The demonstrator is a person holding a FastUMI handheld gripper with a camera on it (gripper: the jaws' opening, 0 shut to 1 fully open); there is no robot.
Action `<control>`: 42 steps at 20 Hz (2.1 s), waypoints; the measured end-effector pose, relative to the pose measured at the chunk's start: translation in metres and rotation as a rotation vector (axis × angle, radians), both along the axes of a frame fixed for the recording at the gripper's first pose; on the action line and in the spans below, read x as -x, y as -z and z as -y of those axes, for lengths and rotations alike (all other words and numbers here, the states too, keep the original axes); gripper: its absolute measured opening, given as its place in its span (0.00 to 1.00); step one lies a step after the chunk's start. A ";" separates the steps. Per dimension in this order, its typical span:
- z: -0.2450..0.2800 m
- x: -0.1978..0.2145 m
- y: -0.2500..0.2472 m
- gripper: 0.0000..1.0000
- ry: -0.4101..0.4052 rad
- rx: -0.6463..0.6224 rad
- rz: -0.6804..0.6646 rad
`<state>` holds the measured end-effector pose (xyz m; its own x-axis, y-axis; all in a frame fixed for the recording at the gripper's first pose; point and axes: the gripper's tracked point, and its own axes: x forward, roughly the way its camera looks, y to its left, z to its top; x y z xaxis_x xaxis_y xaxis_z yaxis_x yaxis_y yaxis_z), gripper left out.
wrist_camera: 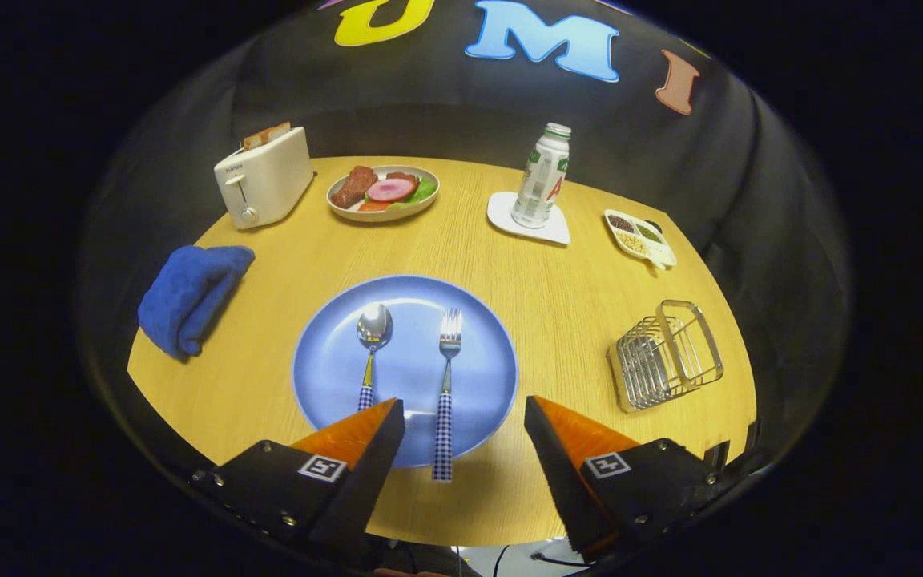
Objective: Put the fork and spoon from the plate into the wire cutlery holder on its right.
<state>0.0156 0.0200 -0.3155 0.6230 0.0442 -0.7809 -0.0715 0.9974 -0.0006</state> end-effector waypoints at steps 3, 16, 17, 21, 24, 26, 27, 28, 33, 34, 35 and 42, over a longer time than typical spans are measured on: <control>-0.006 -0.001 0.011 0.79 -0.008 -0.011 -0.060; -0.005 0.003 0.032 0.01 -0.060 0.011 -0.251; -0.004 0.003 0.028 0.01 -0.079 0.007 -0.256; 0.021 0.004 0.006 0.01 -0.198 0.063 -0.264; 0.047 0.013 -0.012 0.01 -0.244 0.084 -0.303; 0.067 0.019 -0.024 0.01 -0.270 0.113 -0.320; 0.078 0.019 -0.031 0.01 -0.291 0.143 -0.319; 0.092 0.021 -0.037 0.01 -0.315 0.187 -0.315; 0.145 0.046 -0.066 0.01 -0.421 0.301 -0.382; 0.158 0.050 -0.072 0.01 -0.421 0.313 -0.398; 0.171 0.053 -0.078 0.01 -0.416 0.323 -0.418; 0.255 0.047 -0.103 0.01 -0.365 0.410 -0.517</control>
<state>-0.0318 -0.2350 -0.2121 0.1743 -0.1800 -0.9681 -0.4894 0.8373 -0.2438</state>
